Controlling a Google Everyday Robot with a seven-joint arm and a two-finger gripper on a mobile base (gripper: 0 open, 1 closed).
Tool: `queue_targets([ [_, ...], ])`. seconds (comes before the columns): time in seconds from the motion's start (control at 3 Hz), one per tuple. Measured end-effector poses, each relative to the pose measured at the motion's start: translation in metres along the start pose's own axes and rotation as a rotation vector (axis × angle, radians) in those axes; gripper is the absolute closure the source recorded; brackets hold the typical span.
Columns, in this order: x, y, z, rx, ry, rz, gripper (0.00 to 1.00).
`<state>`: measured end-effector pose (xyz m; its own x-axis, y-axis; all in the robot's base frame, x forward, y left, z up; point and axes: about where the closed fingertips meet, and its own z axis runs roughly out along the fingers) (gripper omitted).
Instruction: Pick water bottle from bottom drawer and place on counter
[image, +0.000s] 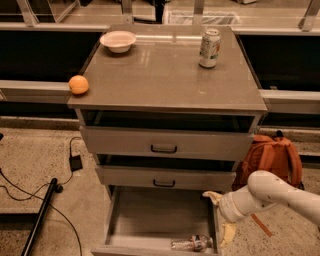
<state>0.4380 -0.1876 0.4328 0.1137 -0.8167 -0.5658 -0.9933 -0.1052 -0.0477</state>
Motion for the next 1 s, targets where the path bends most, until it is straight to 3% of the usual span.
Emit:
queue_targets([
  [0.33, 0.004, 0.005, 0.018, -0.017, -0.024, -0.026, 0.0],
  [0.67, 0.023, -0.008, 0.03, 0.006, -0.021, -0.014, 0.0],
  [1.0, 0.059, -0.023, 0.075, 0.009, -0.029, 0.029, 0.14],
])
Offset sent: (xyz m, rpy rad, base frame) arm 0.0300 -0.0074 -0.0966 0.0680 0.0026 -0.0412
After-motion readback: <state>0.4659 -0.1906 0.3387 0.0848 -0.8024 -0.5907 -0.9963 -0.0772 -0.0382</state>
